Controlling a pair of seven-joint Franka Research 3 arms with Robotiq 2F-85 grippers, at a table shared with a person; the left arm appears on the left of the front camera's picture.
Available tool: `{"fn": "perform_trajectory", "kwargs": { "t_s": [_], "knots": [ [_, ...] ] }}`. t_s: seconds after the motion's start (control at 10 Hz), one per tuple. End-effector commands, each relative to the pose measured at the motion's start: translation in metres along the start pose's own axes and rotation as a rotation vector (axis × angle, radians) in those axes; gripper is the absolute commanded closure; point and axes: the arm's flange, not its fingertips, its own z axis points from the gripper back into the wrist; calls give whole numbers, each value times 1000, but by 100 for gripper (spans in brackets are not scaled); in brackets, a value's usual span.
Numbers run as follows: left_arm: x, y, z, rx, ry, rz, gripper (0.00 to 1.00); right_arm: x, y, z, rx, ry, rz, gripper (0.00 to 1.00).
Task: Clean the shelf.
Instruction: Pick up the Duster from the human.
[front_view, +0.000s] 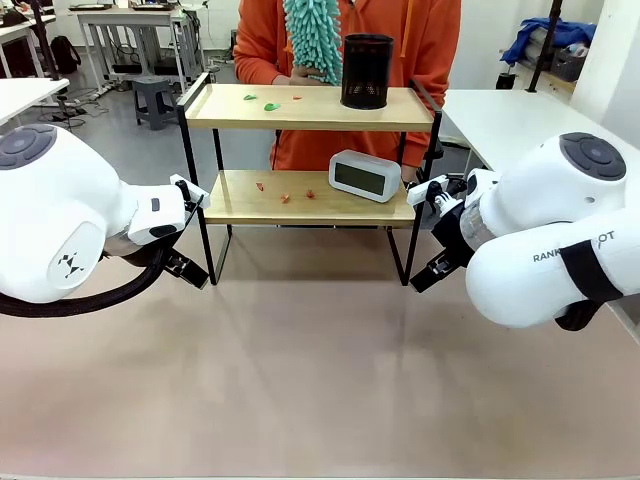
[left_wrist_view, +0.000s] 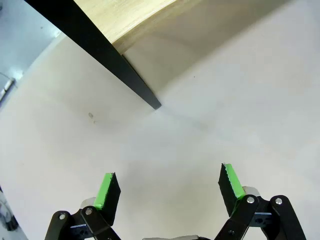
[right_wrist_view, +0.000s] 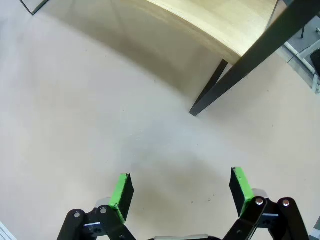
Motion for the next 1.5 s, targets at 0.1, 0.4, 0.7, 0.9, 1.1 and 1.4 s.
{"fn": "perform_trajectory", "kwargs": {
  "t_s": [0.1, 0.4, 0.7, 0.9, 1.1, 1.4],
  "knots": [
    [-2, -3, 31, -183, 83, -112, 0, 2, -3, 23, -4, 167, -36, 0],
    [-55, 60, 122, -580, -34, 26, 0, -52, -46, 172, 443, -56, -596, 0],
    [-151, 165, 195, -608, -550, 545, 0, -173, -96, 285, 682, -540, -903, 0],
    [-207, 190, 189, -684, -809, 835, 0, -247, -125, 296, 714, -739, -1118, 0],
    [-232, 193, 161, -755, -892, 959, 0, -300, -152, 265, 714, -793, -1339, 0],
    [-246, 256, 192, -731, -795, 999, 0, -334, -209, 335, 677, -646, -1323, 0]
  ]
}}
